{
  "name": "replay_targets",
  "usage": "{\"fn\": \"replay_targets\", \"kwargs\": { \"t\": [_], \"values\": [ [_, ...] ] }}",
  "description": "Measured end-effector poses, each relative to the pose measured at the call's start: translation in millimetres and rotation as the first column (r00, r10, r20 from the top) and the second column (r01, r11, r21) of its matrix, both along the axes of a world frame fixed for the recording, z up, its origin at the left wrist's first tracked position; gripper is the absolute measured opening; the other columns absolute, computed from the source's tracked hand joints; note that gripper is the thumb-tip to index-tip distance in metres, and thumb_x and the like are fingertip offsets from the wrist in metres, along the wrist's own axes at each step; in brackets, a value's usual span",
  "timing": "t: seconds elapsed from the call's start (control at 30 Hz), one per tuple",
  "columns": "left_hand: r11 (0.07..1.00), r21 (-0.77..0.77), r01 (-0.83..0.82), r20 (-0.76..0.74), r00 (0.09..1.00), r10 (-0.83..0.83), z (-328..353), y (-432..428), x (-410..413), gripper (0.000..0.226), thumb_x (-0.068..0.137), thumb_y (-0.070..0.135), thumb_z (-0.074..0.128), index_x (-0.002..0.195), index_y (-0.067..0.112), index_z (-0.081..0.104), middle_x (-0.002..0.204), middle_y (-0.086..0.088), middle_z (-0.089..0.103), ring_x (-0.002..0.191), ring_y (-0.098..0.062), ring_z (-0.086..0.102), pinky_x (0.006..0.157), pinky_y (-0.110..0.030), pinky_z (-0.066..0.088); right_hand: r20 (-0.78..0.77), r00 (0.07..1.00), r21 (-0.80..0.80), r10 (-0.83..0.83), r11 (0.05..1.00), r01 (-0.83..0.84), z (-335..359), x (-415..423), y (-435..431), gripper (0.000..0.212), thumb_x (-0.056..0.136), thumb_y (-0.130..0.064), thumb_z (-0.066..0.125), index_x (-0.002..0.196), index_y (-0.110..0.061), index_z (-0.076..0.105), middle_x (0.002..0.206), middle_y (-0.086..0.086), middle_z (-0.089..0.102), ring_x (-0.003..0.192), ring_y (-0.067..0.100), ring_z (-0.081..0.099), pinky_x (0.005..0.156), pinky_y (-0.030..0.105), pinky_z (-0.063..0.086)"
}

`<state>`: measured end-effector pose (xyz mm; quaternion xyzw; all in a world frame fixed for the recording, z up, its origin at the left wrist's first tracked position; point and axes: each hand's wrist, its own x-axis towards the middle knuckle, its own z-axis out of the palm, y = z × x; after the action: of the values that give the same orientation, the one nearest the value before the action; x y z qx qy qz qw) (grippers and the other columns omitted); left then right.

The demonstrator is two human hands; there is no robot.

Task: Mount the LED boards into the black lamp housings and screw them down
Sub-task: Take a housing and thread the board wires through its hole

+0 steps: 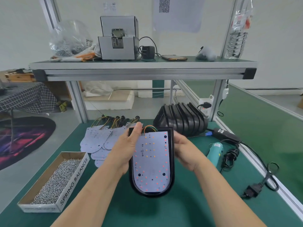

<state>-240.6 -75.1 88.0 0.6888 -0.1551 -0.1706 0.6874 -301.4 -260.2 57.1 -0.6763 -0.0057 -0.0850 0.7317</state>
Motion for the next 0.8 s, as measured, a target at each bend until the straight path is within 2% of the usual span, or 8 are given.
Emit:
{"fn": "replay_targets", "kwargs": {
  "t": [0.07,0.17,0.27,0.33,0.47,0.63,0.7,0.8],
  "values": [
    [1.000,0.010,0.004,-0.052,0.999,-0.004,1,-1,0,0.058,0.074,0.075,0.053,0.103,0.028,0.072,0.100,0.005,0.078,0.093,-0.013,0.073,0.076,-0.033,0.059,-0.050,0.990,0.006,0.135,0.991,-0.135,-2,0,2,0.044,0.089,0.024,0.048,0.116,-0.007,0.065,0.096,-0.001,0.076,0.082,0.016,0.067,0.077,0.035,0.049],
    [0.999,0.039,-0.024,-0.084,0.996,0.027,5,-2,1,0.059,0.072,0.076,0.053,0.102,0.029,0.071,0.099,0.005,0.078,0.095,-0.017,0.072,0.087,-0.041,0.057,-0.035,0.996,-0.057,0.081,0.995,-0.083,1,2,8,0.036,0.084,0.012,0.061,0.117,-0.002,0.066,0.096,0.002,0.076,0.084,0.013,0.069,0.076,0.028,0.056],
    [0.999,0.047,-0.005,-0.078,0.997,0.009,8,-2,-2,0.056,0.068,0.079,0.051,0.096,0.034,0.068,0.092,0.019,0.075,0.093,-0.003,0.066,0.083,-0.031,0.050,-0.014,0.999,-0.388,-0.030,0.921,0.022,-4,5,10,0.028,0.088,0.009,0.060,0.098,-0.014,0.073,0.090,-0.008,0.075,0.079,0.000,0.061,0.074,0.026,0.055],
    [1.000,0.021,0.015,-0.101,0.995,-0.013,10,-3,-6,0.050,0.065,0.078,0.055,0.093,0.037,0.064,0.086,0.029,0.070,0.086,0.010,0.060,0.080,-0.027,0.046,-0.055,0.992,-0.362,-0.109,0.929,0.082,-9,4,14,0.012,0.084,-0.007,0.064,0.077,-0.016,0.065,0.074,-0.013,0.068,0.071,0.002,0.049,0.073,0.033,0.047],
    [0.991,-0.128,0.047,-0.217,0.973,-0.074,6,0,-9,0.065,0.064,0.039,0.083,0.119,0.011,0.066,0.103,-0.011,0.077,0.086,-0.028,0.075,0.070,-0.044,0.061,-0.021,0.994,-0.193,-0.106,0.976,0.100,-7,3,21,0.017,0.068,-0.043,0.060,0.071,-0.029,0.070,0.077,-0.014,0.066,0.073,0.004,0.053,0.071,0.024,0.048],
    [0.988,-0.156,0.020,-0.149,0.988,-0.044,2,7,-5,0.046,0.068,0.019,0.084,0.110,0.012,0.067,0.098,-0.013,0.077,0.083,-0.029,0.075,0.064,-0.041,0.061,-0.072,0.994,-0.500,-0.079,0.866,0.032,2,4,14,0.015,0.089,0.003,0.059,0.099,-0.003,0.069,0.091,-0.001,0.068,0.088,0.013,0.053,0.078,0.026,0.050],
    [0.986,-0.166,-0.001,-0.124,0.992,-0.020,2,11,0,0.031,0.075,0.013,0.083,0.103,0.016,0.068,0.094,-0.011,0.078,0.078,-0.027,0.076,0.059,-0.037,0.059,-0.049,0.995,-0.390,-0.083,0.919,0.057,6,2,11,0.028,0.091,0.010,0.052,0.110,-0.001,0.069,0.106,0.011,0.071,0.090,0.015,0.057,0.076,0.028,0.049],
    [0.986,-0.164,-0.026,-0.093,0.996,0.011,0,12,4,0.026,0.080,0.008,0.080,0.101,0.016,0.067,0.088,-0.010,0.078,0.074,-0.025,0.076,0.056,-0.033,0.058,-0.035,0.975,-0.037,-0.218,0.976,0.217,14,-2,4,0.020,0.097,-0.015,0.053,0.106,-0.001,0.065,0.094,0.015,0.063,0.072,0.018,0.056,0.063,0.027,0.048]
  ]
}}
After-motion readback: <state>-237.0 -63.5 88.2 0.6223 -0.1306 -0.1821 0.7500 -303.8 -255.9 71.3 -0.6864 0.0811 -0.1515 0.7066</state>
